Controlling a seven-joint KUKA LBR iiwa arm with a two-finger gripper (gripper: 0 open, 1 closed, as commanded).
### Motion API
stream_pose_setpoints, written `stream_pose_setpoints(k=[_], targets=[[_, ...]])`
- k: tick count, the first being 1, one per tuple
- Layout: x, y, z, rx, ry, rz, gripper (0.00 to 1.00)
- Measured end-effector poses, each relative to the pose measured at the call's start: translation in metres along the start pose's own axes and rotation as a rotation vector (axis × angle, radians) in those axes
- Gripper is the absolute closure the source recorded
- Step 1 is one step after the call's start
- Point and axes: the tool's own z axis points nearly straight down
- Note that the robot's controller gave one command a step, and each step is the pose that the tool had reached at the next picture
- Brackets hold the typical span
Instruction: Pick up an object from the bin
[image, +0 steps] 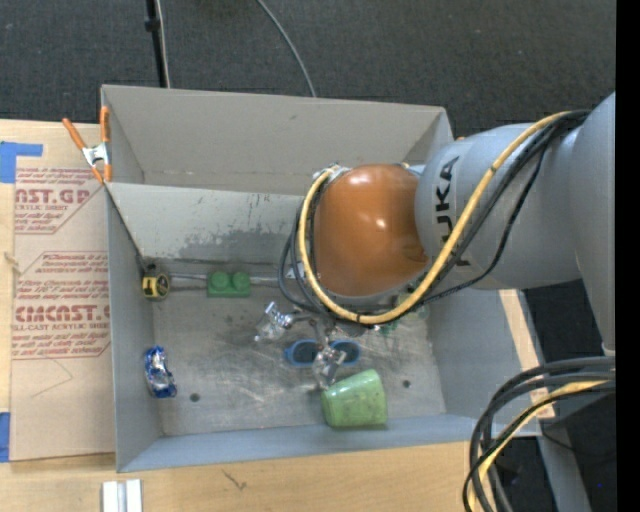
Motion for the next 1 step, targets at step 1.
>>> stream_pose_setpoints(k=[1], targets=[[0.0402,-0.0793,0.0251,0.009,0.000,-0.108,0.00]])
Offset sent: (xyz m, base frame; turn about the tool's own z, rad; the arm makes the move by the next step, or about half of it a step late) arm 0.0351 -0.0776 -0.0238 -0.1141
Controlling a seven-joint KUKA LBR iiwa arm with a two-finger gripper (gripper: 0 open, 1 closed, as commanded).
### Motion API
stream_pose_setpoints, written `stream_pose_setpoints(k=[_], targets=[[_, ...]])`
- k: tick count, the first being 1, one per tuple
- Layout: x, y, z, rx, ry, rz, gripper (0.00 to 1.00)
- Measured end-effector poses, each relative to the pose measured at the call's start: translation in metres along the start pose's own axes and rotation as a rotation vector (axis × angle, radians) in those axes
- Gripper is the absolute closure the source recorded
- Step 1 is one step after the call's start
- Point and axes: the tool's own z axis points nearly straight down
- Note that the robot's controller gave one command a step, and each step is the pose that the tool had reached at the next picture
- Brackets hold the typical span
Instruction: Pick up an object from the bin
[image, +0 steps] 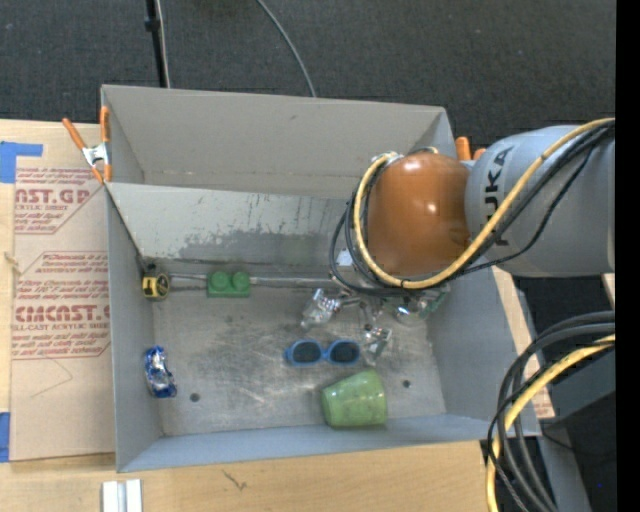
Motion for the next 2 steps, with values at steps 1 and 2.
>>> stream_pose_setpoints(k=[1,2], targets=[[-0.004,0.003,-0.001,-0.002,-0.003,-0.004,1.00],[-0.024,0.016,0.026,0.003,0.005,-0.344,1.00]])
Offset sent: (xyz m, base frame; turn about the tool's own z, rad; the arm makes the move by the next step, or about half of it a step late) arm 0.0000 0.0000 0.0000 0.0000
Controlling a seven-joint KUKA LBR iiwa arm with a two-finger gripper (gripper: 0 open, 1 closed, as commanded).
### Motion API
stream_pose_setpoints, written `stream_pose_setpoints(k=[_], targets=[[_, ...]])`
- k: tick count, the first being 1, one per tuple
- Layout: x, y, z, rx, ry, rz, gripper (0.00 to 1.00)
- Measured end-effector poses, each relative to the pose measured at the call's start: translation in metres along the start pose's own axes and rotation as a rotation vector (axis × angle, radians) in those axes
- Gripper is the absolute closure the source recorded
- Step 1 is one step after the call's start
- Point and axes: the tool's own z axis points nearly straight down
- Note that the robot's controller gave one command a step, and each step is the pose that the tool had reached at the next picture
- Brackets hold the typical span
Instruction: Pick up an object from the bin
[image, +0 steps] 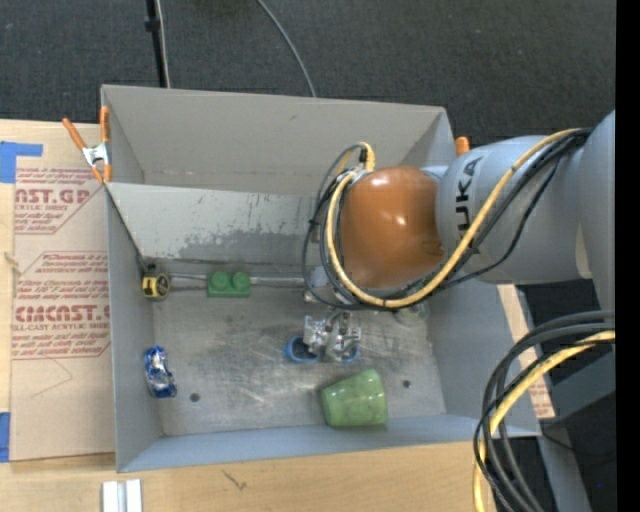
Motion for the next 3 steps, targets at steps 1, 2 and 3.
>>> stream_pose_setpoints(k=[1,2,3], targets=[[-0.001,0.002,0.004,0.001,-0.006,0.000,0.00],[0.027,-0.018,0.007,0.001,-0.015,-0.040,0.00],[0.027,-0.019,0.006,0.001,-0.013,-0.040,1.00]])
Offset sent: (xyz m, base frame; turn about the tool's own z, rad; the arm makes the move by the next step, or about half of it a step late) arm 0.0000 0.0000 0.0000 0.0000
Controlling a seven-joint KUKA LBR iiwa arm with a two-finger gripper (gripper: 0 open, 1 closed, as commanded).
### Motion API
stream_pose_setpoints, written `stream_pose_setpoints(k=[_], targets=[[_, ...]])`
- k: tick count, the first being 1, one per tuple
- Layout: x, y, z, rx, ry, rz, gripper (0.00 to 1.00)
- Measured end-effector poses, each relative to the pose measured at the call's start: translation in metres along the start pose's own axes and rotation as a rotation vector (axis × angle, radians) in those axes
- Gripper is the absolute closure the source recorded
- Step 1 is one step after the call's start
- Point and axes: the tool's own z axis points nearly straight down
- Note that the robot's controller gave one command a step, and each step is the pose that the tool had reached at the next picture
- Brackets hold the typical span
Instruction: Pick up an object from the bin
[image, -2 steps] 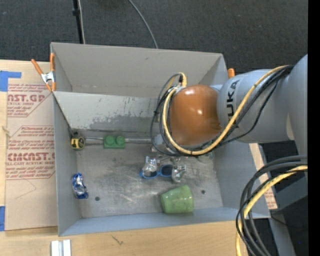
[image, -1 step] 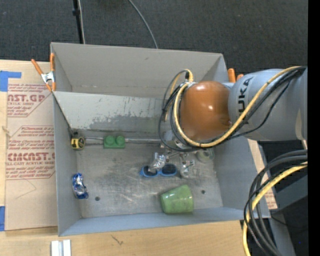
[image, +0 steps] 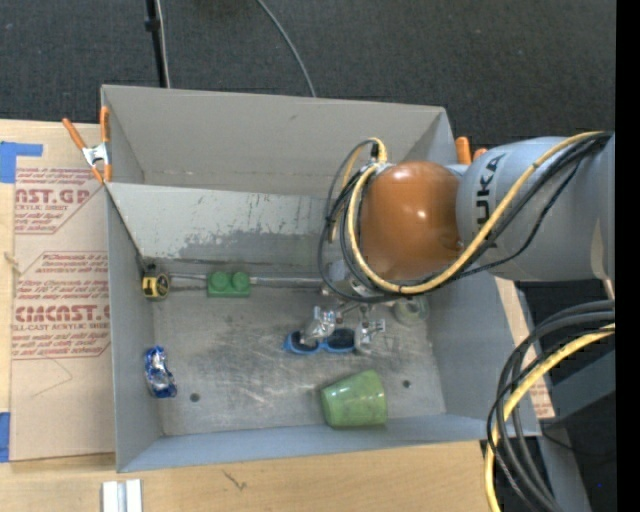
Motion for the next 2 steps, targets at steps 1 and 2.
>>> stream_pose_setpoints(k=[1,2], targets=[[-0.024,0.006,-0.113,0.005,0.001,0.001,1.00],[-0.037,0.027,-0.213,0.001,0.002,-0.534,1.00]])
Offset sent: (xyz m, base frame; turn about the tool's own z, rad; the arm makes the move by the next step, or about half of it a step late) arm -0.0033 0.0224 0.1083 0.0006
